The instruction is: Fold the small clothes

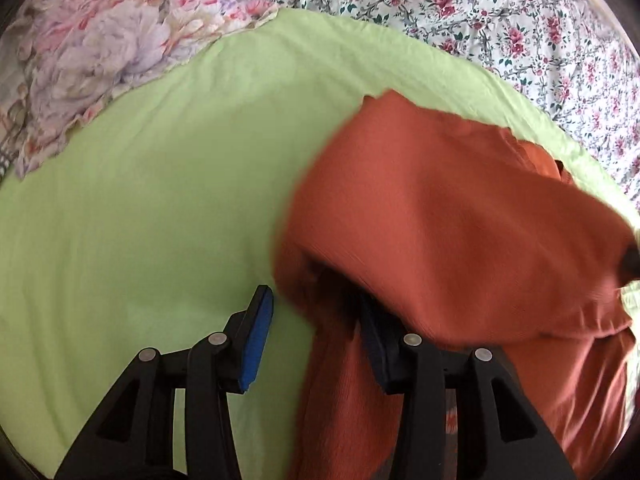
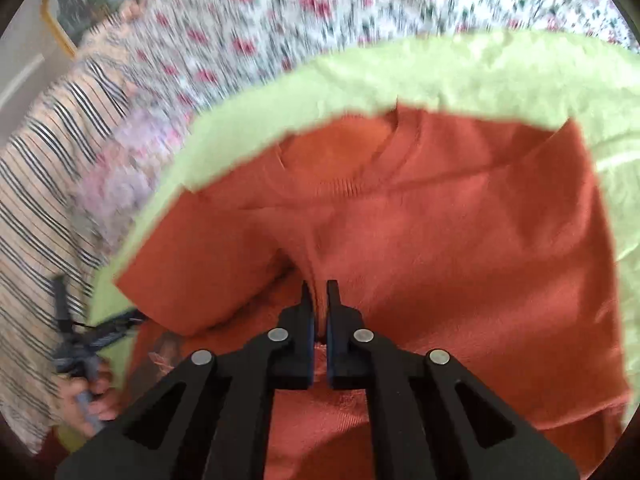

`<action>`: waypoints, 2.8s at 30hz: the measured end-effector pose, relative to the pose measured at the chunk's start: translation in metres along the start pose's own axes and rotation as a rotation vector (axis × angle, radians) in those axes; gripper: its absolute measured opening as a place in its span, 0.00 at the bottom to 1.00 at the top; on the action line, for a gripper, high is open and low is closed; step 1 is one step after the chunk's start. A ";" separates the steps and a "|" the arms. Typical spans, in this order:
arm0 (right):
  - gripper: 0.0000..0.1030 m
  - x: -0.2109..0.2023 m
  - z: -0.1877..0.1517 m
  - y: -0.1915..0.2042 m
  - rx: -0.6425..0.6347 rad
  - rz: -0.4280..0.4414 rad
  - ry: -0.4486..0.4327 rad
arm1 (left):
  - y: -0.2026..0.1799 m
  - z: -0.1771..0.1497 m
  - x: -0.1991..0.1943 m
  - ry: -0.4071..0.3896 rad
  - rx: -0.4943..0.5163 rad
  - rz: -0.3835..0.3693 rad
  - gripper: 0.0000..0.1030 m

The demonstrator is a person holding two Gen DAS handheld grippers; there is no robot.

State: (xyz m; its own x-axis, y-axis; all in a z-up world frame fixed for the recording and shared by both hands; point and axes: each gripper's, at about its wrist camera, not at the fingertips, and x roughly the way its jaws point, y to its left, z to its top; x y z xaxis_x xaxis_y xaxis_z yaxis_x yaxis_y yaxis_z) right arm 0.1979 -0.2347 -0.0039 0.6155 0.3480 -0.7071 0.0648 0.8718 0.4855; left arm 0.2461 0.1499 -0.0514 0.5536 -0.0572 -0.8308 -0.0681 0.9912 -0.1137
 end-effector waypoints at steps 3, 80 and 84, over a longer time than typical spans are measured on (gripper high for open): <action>0.05 -0.042 0.012 -0.013 0.028 0.022 -0.061 | -0.002 0.006 0.006 -0.007 0.002 0.024 0.43; 0.45 -0.198 -0.225 -0.061 0.167 -0.114 0.078 | 0.046 -0.221 -0.144 0.195 0.084 -0.280 0.60; 0.45 -0.183 -0.235 -0.062 0.200 -0.042 0.075 | 0.046 -0.237 -0.143 0.211 0.078 -0.305 0.60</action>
State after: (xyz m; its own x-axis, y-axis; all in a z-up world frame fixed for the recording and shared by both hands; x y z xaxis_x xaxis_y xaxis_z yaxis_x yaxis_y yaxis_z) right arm -0.1034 -0.2720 -0.0251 0.5493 0.3440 -0.7615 0.2484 0.8029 0.5419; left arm -0.0333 0.1749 -0.0671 0.3546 -0.3668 -0.8601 0.1419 0.9303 -0.3383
